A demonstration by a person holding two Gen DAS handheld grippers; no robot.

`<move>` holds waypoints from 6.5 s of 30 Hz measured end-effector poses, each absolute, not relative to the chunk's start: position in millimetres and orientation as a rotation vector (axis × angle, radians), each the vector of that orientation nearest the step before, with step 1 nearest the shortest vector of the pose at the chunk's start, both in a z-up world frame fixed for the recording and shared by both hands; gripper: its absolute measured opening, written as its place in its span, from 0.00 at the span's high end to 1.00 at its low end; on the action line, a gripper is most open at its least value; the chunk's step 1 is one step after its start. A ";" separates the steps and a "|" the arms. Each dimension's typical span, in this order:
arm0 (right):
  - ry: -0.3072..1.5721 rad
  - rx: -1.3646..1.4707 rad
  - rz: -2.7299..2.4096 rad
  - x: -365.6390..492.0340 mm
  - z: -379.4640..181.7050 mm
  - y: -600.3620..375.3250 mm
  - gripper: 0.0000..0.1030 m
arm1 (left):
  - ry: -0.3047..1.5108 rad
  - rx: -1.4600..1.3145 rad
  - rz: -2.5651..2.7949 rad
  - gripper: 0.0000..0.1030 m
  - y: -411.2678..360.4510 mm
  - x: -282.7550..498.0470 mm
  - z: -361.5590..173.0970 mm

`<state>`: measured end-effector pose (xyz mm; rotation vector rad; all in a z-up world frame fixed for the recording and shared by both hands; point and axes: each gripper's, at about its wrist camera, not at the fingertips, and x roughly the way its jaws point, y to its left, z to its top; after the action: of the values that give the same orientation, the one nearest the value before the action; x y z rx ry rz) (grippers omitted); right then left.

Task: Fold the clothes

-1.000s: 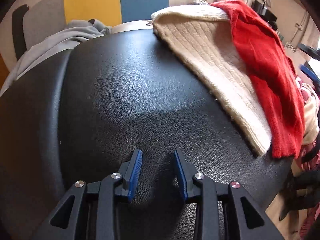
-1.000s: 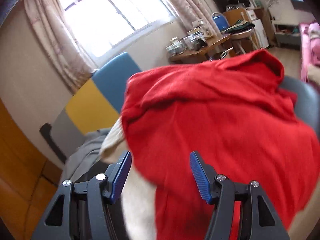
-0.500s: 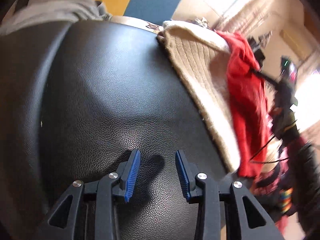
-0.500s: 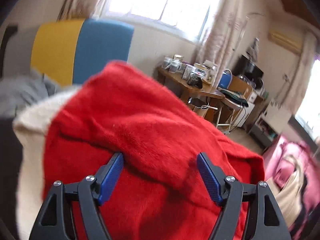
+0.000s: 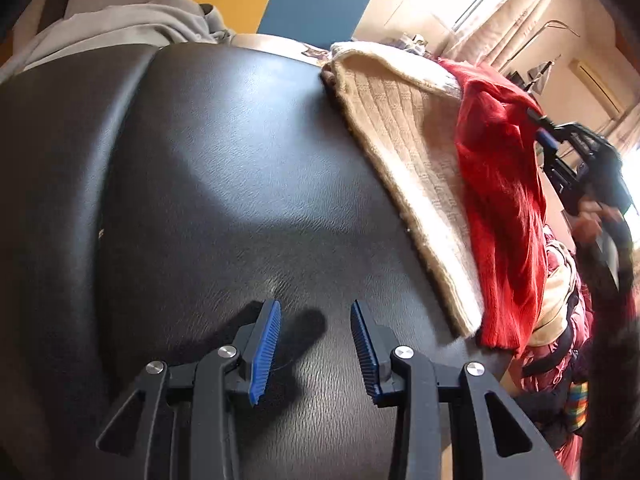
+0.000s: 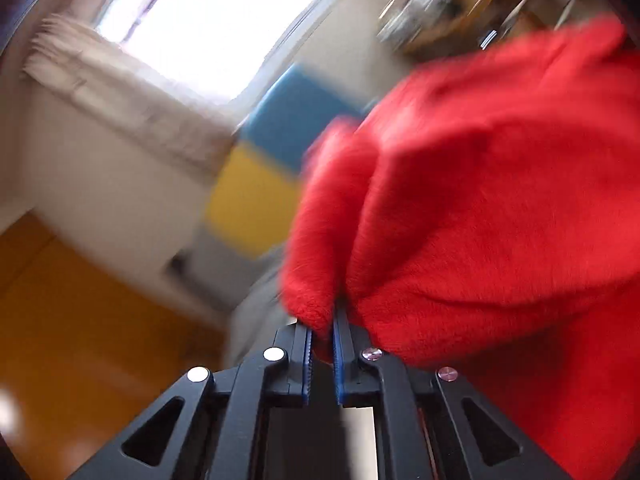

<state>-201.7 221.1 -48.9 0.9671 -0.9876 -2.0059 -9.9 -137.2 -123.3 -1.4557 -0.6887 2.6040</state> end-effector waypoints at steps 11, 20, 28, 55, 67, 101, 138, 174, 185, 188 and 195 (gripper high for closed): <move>-0.646 1.014 -1.826 -14.5 -71.8 166.2 0.39 | -0.470 -1.235 2.738 0.64 -135.6 9.0 -37.4; -0.760 1.165 -1.982 -6.8 -109.4 239.1 0.35 | 0.187 -1.121 2.745 0.63 -28.4 -66.3 6.6; -0.804 1.178 -1.999 -15.1 -125.8 245.7 0.25 | 0.233 -1.261 2.550 0.63 10.7 -150.4 -29.9; -0.873 1.198 -1.978 -5.9 -113.9 223.6 0.13 | -0.886 -1.076 2.562 0.97 -186.1 10.5 1.2; -0.812 1.346 -1.927 18.2 -133.0 205.5 0.11 | -1.138 -1.298 2.913 0.92 -332.2 154.8 -57.2; 0.359 1.218 -2.088 -97.0 -113.2 19.7 0.89 | -0.911 -1.785 2.988 0.65 -362.8 215.1 -60.6; -0.499 1.345 -1.567 -109.0 -153.9 -57.1 0.00 | -1.181 -1.777 2.809 0.54 -383.1 270.1 -82.6; 0.579 1.081 -2.021 -162.1 -123.2 -0.7 0.00 | -0.348 -1.422 2.633 0.47 -220.9 63.0 -53.5; 0.701 1.281 -1.816 -223.0 -171.4 -19.6 0.00 | -0.377 -1.619 2.497 0.47 -228.3 3.2 -119.8; 0.641 1.275 -1.844 -222.4 -173.4 -10.3 0.00 | -0.370 -1.596 2.510 0.47 -222.1 2.5 -128.6; 0.662 1.150 -1.950 -194.4 -163.1 -1.9 0.32 | -0.269 -1.521 2.622 0.43 -202.5 27.0 -128.8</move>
<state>-194.4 -1.9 -163.1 1.1501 0.6622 -1.9498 27.0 -202.5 -128.8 -1.5213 -0.2685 2.6224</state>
